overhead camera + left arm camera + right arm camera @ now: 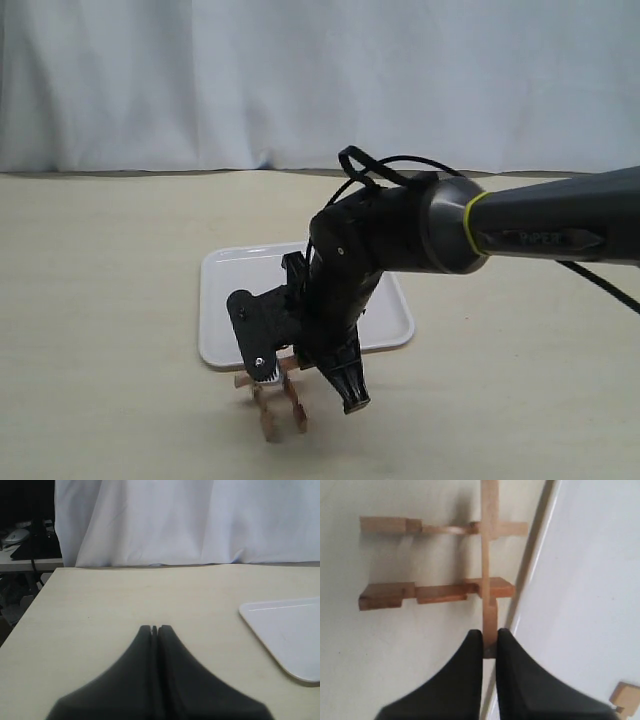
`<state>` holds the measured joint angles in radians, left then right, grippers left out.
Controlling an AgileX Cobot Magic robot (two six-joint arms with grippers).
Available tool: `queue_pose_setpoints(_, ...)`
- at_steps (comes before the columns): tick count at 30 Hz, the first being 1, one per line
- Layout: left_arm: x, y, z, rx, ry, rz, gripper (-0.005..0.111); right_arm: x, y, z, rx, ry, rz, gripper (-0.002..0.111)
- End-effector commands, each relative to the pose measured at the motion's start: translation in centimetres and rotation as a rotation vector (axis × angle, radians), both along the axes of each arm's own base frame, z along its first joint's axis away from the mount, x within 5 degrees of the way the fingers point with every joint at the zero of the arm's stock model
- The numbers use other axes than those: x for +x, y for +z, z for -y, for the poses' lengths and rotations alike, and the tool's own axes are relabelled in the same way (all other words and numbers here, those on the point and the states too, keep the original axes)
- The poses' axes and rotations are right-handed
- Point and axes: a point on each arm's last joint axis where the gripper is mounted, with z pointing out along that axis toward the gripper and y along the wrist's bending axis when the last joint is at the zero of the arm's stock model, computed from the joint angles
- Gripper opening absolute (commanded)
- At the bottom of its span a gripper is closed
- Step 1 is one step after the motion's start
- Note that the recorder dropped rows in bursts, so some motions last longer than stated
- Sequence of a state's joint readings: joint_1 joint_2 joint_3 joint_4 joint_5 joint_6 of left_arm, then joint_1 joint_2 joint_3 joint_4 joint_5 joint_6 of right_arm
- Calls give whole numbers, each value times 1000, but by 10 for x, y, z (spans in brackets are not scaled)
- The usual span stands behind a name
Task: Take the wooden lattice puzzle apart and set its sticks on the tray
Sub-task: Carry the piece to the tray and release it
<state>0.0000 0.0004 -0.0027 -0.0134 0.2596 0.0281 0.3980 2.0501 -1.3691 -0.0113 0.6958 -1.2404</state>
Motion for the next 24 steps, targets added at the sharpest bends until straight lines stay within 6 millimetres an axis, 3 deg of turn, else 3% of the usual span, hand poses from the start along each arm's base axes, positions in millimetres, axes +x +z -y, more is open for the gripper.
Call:
queue_pose_setpoints(1,0,0,0,-1,1,6,0,-1,20,1,9,16,49,4)
queue_pose_setpoints(6,0,0,0,-1,1,8,0,18,32,12,83,-60,217,4)
queue_pose_setpoints(13,0,0,0,-1,1,8,0,52,-9,55,205,-398,274,4)
queue_pose_setpoints(18,0,0,0,-1,1,8,0,55,-24,60,220,-460,256,6)
queue_pose_setpoints(21,0,0,0,-1,1,8,0,56,-22,60,265,-541,258,31)
queue_pose_setpoints(24,0,0,0,-1,1,8,0,55,-13,59,289,-582,258,44)
